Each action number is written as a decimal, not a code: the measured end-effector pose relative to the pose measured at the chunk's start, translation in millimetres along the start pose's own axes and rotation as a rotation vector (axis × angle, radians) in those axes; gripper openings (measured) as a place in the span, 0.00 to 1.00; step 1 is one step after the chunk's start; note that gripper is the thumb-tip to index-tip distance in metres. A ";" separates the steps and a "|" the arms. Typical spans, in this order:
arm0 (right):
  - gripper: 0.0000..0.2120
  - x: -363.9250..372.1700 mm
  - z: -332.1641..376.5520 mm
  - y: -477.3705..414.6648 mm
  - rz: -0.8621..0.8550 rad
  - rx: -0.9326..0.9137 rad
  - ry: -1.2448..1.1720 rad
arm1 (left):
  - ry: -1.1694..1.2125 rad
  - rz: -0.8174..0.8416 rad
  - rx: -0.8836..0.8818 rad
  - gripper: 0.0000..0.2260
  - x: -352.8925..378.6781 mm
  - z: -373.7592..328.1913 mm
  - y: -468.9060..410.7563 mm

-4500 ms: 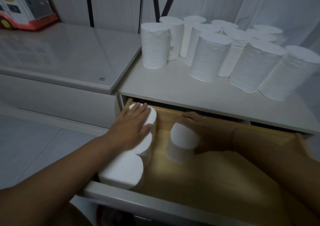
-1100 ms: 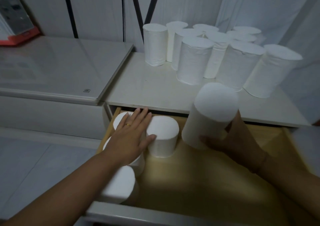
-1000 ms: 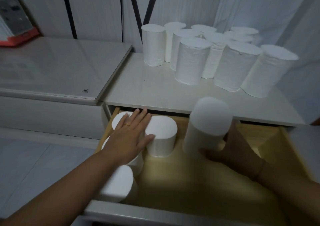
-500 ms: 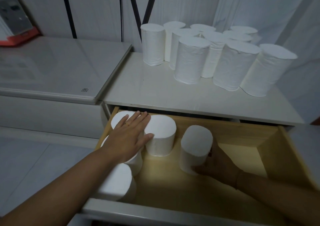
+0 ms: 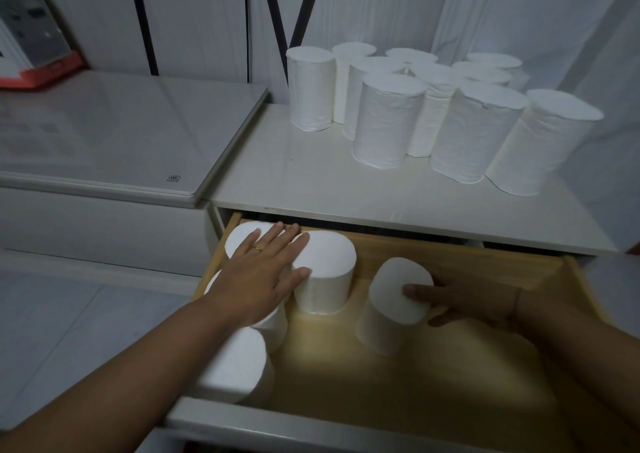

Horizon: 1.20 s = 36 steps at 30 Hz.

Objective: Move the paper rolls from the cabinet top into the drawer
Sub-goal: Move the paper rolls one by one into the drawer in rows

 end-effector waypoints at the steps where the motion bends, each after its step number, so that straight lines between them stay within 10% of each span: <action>1: 0.26 2.6 3.0 -1.1 -0.001 0.034 0.005 | 0.004 0.003 0.002 0.27 -0.3 -0.2 0.0; 6: 0.32 25.9 15.6 0.7 0.061 0.097 -0.116 | 0.008 0.003 -0.001 0.28 -0.8 -0.9 1.3; 16: 0.11 94.5 42.0 -5.8 0.020 0.112 -0.283 | 0.032 0.006 -0.002 0.25 -1.7 -1.8 0.9; 29: 0.20 113.0 50.4 -12.8 0.027 0.095 -0.454 | 0.022 0.011 0.005 0.25 -3.6 -4.2 1.6; 36: 0.19 84.7 74.5 -0.9 0.065 -0.175 0.249 | 0.021 0.007 0.004 0.26 -3.1 -3.7 1.3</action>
Point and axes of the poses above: each hand's wrist, its own y-axis away from the middle knuckle, its own x-axis out of the palm, z = x × y, the point moved 1 cm from there along -y, towards the middle knuckle, and after that the axes turned 6 degrees about y, right-handed, at the moved point
